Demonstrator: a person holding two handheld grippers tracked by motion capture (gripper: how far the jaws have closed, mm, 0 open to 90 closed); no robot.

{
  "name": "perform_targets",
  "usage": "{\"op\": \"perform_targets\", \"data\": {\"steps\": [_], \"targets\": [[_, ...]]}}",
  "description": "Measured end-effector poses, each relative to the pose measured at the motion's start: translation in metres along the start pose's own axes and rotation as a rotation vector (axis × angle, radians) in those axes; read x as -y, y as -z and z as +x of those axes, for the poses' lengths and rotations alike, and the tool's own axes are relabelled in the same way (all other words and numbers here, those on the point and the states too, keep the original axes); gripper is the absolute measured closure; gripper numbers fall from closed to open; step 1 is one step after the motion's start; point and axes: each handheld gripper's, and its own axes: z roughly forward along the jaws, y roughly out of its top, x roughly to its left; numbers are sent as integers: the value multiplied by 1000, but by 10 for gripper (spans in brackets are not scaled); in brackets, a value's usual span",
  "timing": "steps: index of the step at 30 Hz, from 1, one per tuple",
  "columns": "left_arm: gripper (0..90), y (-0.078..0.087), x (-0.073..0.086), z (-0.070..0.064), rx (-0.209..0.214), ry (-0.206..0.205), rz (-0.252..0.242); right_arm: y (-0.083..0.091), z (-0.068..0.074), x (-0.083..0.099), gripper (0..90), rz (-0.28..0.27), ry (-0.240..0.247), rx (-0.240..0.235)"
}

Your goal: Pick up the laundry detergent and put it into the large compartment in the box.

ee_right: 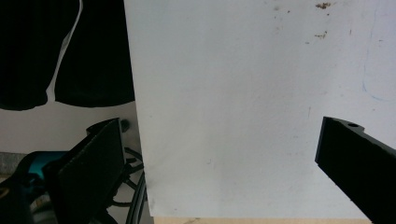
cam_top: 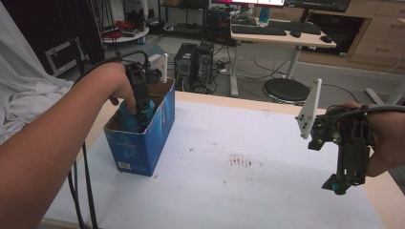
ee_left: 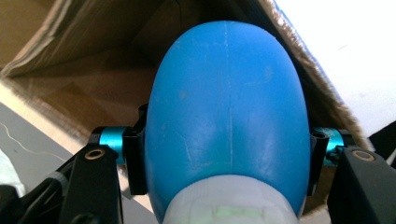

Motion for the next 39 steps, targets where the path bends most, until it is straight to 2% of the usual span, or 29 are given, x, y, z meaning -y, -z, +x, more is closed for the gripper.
{"op": "perform_targets", "data": {"steps": [7,9,17,29,33,39], "targets": [[380,-15,-1,1,9,-64,4,0,-1,0,6,4,-2,-3],[380,-18,-1,0,13,-63,3,-1,-1,-1,6,2,0,-2],[379,-26,0,4,25,-105,-4,-2,-2,-1,6,6,-2,-5],[374,-26,-1,4,32,-115,3,-3,-3,-2,6,3,1,-6],[370,-23,0,3,39,-113,-12,-4,-3,-2,6,8,-1,-9],[329,-19,0,2,45,-109,-11,-3,-2,-1,6,1,1,-6]]}}
